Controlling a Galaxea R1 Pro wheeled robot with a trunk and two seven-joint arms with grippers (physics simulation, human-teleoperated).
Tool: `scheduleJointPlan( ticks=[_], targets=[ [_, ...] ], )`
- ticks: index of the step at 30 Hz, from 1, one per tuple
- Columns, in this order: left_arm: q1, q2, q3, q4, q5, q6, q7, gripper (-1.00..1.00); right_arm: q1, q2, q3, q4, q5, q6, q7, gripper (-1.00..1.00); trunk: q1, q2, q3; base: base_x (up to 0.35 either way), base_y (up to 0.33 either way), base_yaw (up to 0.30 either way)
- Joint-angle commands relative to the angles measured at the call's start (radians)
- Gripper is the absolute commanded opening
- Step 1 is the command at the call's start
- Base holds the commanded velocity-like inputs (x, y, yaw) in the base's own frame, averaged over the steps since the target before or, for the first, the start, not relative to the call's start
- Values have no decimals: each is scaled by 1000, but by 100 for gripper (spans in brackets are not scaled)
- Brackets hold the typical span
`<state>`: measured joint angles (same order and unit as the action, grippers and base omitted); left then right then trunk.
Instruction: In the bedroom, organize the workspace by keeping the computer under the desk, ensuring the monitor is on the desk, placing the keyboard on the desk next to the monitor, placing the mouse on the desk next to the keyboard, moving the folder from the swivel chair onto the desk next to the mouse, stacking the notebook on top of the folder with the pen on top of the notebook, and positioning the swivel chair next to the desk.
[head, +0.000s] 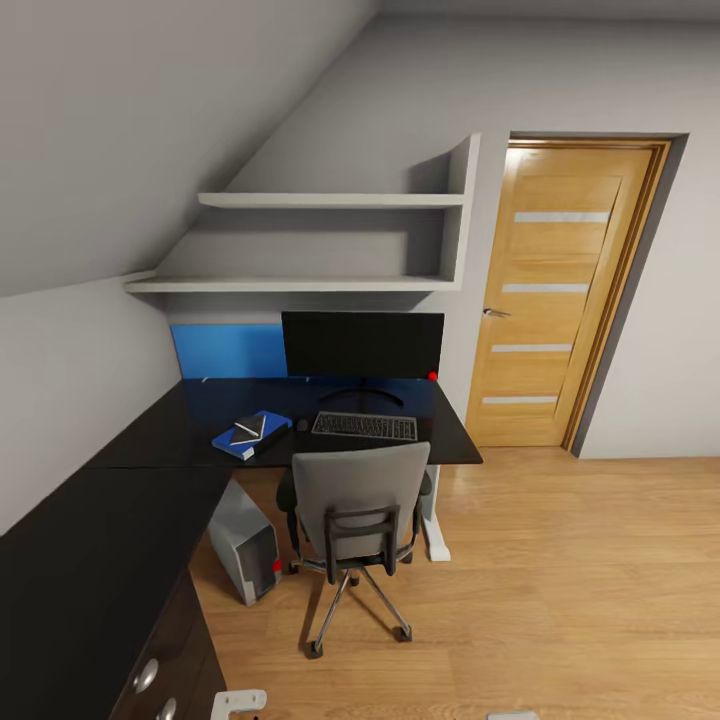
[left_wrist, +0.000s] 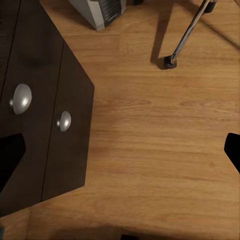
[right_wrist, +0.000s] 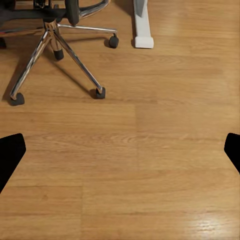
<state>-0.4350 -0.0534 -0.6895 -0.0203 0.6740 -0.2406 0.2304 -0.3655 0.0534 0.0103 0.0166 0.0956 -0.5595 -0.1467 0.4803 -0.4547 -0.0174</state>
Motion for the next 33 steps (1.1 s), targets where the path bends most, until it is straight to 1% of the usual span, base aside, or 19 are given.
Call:
scheduleJointPlan(
  ticks=[1,8,33],
  targets=[
    [-1,0,-8,0,6,-2,4,100,-1,0,1,2,10,-2,-10,100,-3,6,1,0,0,0],
    [-1,0,-8,0,6,2,4,100,-1,0,1,2,10,-2,-10,100,-30,55,23,0,0,0],
    [-1,-1,-10,-1,4,7,3,100,-1,0,1,2,10,-2,-10,100,-30,55,23,0,0,0]
  ],
)
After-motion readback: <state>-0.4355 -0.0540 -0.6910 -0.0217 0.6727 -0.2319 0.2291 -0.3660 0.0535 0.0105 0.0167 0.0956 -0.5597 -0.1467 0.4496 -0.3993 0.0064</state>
